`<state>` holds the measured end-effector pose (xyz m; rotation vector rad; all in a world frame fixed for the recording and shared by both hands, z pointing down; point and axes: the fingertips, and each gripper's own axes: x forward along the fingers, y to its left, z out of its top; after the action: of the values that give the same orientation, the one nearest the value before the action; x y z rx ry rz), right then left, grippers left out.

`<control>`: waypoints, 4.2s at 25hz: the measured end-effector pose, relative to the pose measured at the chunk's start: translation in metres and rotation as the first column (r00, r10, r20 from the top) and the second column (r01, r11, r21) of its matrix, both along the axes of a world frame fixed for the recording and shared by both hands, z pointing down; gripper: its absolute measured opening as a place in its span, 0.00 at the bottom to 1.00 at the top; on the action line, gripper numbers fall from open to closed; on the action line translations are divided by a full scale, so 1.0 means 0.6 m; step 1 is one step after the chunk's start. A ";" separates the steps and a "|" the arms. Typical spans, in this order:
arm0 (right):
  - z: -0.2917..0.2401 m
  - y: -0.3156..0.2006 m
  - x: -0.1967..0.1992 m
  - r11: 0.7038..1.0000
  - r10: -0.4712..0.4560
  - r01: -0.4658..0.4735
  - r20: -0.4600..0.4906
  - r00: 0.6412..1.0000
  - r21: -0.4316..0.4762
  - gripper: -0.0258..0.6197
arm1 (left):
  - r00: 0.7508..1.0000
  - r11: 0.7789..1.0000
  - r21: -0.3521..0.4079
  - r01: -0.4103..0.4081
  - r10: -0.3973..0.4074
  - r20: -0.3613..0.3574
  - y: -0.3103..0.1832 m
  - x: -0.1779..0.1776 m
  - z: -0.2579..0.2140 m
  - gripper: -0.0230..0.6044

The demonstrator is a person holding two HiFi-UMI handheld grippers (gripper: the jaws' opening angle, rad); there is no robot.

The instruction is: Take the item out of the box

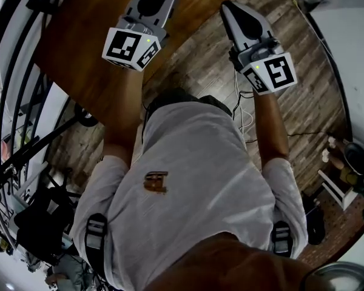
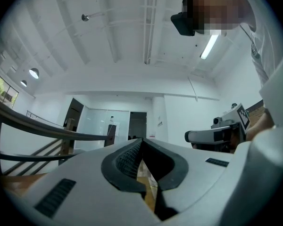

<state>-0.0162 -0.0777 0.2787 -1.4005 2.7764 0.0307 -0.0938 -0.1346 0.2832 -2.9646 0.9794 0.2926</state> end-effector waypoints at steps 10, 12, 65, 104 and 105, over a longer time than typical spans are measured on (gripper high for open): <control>0.002 -0.137 0.047 1.000 0.003 -0.003 -0.002 1.000 -0.018 0.09 | 0.992 1.000 -0.004 -0.015 0.015 0.125 -0.159 0.054 0.022 0.07; 0.003 -0.154 0.051 1.000 -0.007 0.006 -0.001 1.000 -0.021 0.09 | 0.987 1.000 0.000 -0.014 0.013 0.158 -0.182 0.061 0.024 0.07; 0.186 -0.620 0.282 0.937 -0.261 0.265 0.047 0.964 -0.229 0.09 | 0.114 0.858 -0.509 -0.064 0.513 0.851 -0.584 0.235 0.519 0.44; 0.110 -0.571 0.166 0.954 -0.264 0.262 0.009 0.965 -0.148 0.09 | 0.875 0.986 -0.152 0.072 0.011 0.485 -0.553 0.190 0.167 0.36; 0.104 -0.570 0.164 0.955 -0.264 0.262 0.009 0.965 -0.140 0.09 | 0.894 0.988 -0.138 0.075 -0.005 0.448 -0.548 0.190 0.151 0.36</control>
<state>0.0822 -0.4200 0.3412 -1.0414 2.9993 -0.1680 0.0201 -0.4634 0.3736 -2.9212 1.0301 -0.4705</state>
